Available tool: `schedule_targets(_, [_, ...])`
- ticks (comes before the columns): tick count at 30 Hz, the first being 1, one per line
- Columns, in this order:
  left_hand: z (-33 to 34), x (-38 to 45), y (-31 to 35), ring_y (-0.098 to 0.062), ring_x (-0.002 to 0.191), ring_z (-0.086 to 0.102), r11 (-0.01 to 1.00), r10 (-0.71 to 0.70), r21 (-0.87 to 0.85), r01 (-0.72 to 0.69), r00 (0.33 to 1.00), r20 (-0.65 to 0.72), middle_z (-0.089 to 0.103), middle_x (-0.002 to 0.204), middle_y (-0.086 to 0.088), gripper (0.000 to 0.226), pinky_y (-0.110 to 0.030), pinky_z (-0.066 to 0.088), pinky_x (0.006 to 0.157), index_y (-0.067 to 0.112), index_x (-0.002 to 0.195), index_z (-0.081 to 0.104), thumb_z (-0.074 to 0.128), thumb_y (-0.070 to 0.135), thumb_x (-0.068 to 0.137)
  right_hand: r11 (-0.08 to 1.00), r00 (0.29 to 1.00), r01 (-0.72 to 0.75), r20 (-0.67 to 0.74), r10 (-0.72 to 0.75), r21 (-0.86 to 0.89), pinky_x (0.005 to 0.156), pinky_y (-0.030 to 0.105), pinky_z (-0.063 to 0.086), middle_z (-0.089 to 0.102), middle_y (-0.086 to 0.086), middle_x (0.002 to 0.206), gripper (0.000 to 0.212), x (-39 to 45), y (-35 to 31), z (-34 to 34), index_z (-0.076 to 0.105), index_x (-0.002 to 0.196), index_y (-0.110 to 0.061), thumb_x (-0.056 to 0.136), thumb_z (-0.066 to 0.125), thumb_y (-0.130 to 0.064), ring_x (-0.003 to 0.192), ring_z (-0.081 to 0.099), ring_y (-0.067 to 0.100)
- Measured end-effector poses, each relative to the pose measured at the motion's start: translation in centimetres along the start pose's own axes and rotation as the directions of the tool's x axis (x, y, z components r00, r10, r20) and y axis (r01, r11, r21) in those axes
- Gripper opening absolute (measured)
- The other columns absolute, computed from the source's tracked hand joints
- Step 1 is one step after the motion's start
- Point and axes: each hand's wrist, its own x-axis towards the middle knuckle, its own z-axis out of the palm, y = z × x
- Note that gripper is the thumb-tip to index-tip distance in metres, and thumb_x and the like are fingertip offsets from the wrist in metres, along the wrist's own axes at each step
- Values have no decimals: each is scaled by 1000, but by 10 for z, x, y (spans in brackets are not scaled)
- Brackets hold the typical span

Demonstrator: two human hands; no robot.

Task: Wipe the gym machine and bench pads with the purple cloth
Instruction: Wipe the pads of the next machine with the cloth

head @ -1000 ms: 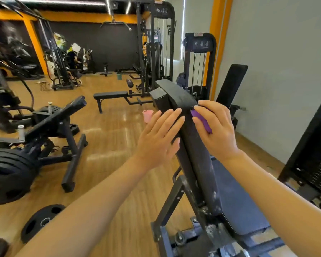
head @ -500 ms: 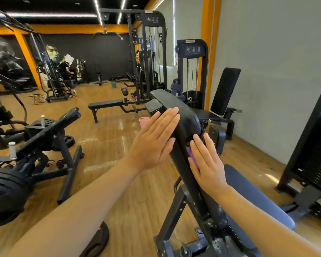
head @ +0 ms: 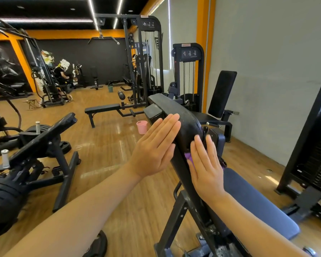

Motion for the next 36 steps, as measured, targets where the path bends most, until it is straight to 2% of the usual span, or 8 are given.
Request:
schedule_targets(6, [-3, 1, -1, -34, 143, 38, 1000, -12, -3, 12, 1000, 1, 40, 149, -24, 43, -48, 34, 118, -7, 143, 39, 38, 13, 105, 985, 993, -88, -64, 99, 148, 113, 51, 36, 39, 20, 150, 41, 72, -23, 2, 42, 142, 2, 105, 47, -13, 142, 35, 36])
schedule_targets(11, [-12, 2, 4, -33, 146, 35, 999, -33, 11, 33, 998, 61, 39, 152, -24, 45, -49, 33, 118, -7, 144, 38, 39, 13, 104, 999, 997, -26, 65, 27, -19, 121, 46, 23, 29, 12, 156, 55, 12, -4, -2, 26, 148, -5, 99, 49, -10, 147, 23, 32])
schedule_targets(14, [-17, 3, 11, -31, 148, 32, 997, -69, 49, 64, 992, 103, 37, 154, -23, 47, -47, 30, 120, -7, 146, 38, 38, 16, 105, 998, 991, 7, 134, 0, -58, 122, 45, 19, 8, 4, 165, 61, -10, 2, -5, 18, 151, -7, 98, 47, -10, 150, 14, 29])
schedule_targets(22, [-17, 5, 25, -28, 151, 24, 989, -127, 98, 113, 981, 145, 30, 159, -19, 52, -45, 23, 123, -1, 151, 28, 38, 21, 105, 935, 967, -253, 103, 234, 248, 119, 47, 27, 5, 3, 163, 59, 53, -11, 2, 1, 155, -15, 106, 32, -24, 151, 15, 26])
schedule_targets(25, [-14, 2, 32, -29, 152, 21, 989, -120, 106, 105, 982, 146, 28, 160, -17, 52, -44, 18, 124, -1, 151, 30, 39, 19, 104, 969, 967, -212, 170, 190, 124, 122, 42, 19, -4, -5, 165, 60, -11, 0, 7, -5, 157, -27, 108, 29, -26, 152, 8, 20])
schedule_targets(29, [-7, -3, 36, -30, 153, 17, 986, -39, 169, 7, 982, 186, 28, 161, -12, 53, -43, 12, 125, 3, 152, 31, 41, 20, 103, 943, 927, -332, 190, 322, 19, 119, 40, 27, 2, 1, 165, 53, -33, 0, 6, 10, 155, -9, 107, 28, -24, 151, 9, 19])
schedule_targets(33, [-5, -3, 30, -26, 153, 12, 965, -41, 260, -13, 979, 199, 23, 162, -10, 55, -41, 8, 126, 6, 155, 25, 38, 24, 104, 832, 881, -473, 147, 449, 290, 105, 2, 26, -13, -15, 159, 67, 50, -24, -3, -8, 153, -23, 103, 36, -29, 148, 11, 13])
schedule_targets(36, [-8, -1, 25, -25, 153, 14, 964, -19, 264, -39, 976, 215, 22, 162, -11, 56, -41, 10, 125, 5, 155, 26, 40, 23, 104, 821, 860, -509, 181, 476, 259, 104, -4, 16, -4, -7, 161, 67, 32, -17, 0, -8, 153, -28, 103, 37, -26, 146, 8, 7])
